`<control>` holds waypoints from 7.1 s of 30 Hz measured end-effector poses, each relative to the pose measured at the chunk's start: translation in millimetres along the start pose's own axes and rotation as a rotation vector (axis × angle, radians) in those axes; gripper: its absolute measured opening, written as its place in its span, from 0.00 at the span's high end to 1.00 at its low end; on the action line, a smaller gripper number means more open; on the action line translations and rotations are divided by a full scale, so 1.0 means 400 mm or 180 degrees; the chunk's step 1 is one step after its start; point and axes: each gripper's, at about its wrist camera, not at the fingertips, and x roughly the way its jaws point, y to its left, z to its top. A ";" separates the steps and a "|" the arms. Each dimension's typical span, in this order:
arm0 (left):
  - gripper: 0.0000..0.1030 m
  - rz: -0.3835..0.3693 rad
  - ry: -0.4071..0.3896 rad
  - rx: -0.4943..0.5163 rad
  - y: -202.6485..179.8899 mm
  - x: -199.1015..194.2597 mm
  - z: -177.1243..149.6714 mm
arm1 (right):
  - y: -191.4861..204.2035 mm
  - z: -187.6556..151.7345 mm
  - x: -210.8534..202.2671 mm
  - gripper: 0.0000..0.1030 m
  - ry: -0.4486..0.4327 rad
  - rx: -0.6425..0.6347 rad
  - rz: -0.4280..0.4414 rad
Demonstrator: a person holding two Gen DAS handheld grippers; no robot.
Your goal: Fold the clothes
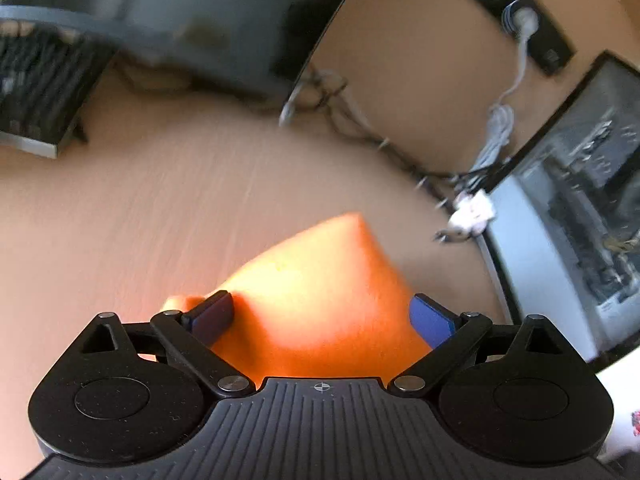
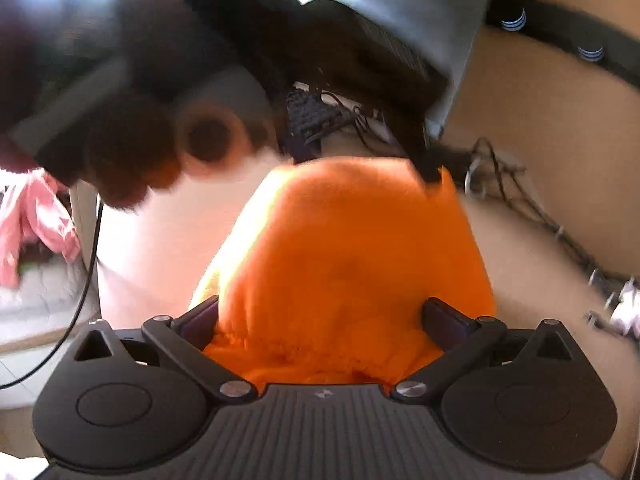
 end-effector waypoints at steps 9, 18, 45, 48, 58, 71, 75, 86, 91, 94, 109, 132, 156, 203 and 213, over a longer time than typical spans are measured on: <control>0.01 0.0427 0.0195 -0.0284 0.013 0.062 -0.048 | -0.169 0.048 -0.107 0.00 -0.0013 0.0942 0.0530; 0.00 0.0705 0.0221 -0.0497 -0.011 -0.041 -0.172 | -0.364 -0.015 -0.081 0.00 0.0253 0.2284 0.0427; 0.00 0.0313 -0.0358 -0.0079 -0.028 -0.172 -0.100 | -0.188 0.105 0.064 0.00 0.0360 0.0729 -0.0665; 0.00 0.0172 -0.0325 -0.0019 -0.021 -0.123 -0.053 | -0.163 0.100 0.039 0.00 0.0242 0.0644 -0.0702; 0.00 0.0341 0.0199 -0.0303 0.057 0.082 -0.073 | -0.141 0.087 -0.066 0.00 -0.0087 0.0899 -0.0641; 0.00 0.0570 0.0147 -0.0425 0.006 -0.058 -0.120 | -0.172 0.038 -0.089 0.00 0.0035 0.1158 -0.0729; 0.00 0.0540 0.0453 -0.0597 0.011 -0.027 -0.203 | -0.214 0.011 -0.084 0.00 0.0164 0.1385 -0.0821; 0.36 -0.0208 0.0136 0.0175 -0.144 -0.062 -0.151 | -0.254 0.032 -0.110 0.00 0.0080 0.1467 -0.1067; 0.33 0.0217 0.0559 -0.0071 -0.072 0.003 -0.184 | -0.270 0.036 -0.104 0.00 0.0091 0.1466 -0.1085; 0.25 0.0405 0.0779 -0.0120 -0.039 0.017 -0.210 | -0.255 0.034 -0.089 0.00 0.0154 0.1388 -0.1037; 0.08 0.0255 -0.0468 0.0637 -0.129 -0.103 -0.063 | -0.196 0.048 -0.084 0.00 0.0175 0.0983 -0.1003; 0.03 0.0428 0.0188 -0.0058 0.043 0.052 -0.088 | -0.102 0.036 -0.049 0.00 0.0314 0.0762 -0.0413; 0.26 0.0736 0.0483 -0.0226 0.142 -0.045 -0.125 | -0.231 0.068 0.098 0.22 0.0675 0.2414 0.0470; 0.07 0.0214 -0.0129 -0.0378 0.485 -0.108 0.149 | 0.102 0.398 0.199 0.02 0.0298 0.0794 0.0343; 0.04 0.0180 -0.0040 -0.0727 0.516 -0.096 0.121 | -0.062 0.278 0.265 0.17 0.0673 0.2431 0.0373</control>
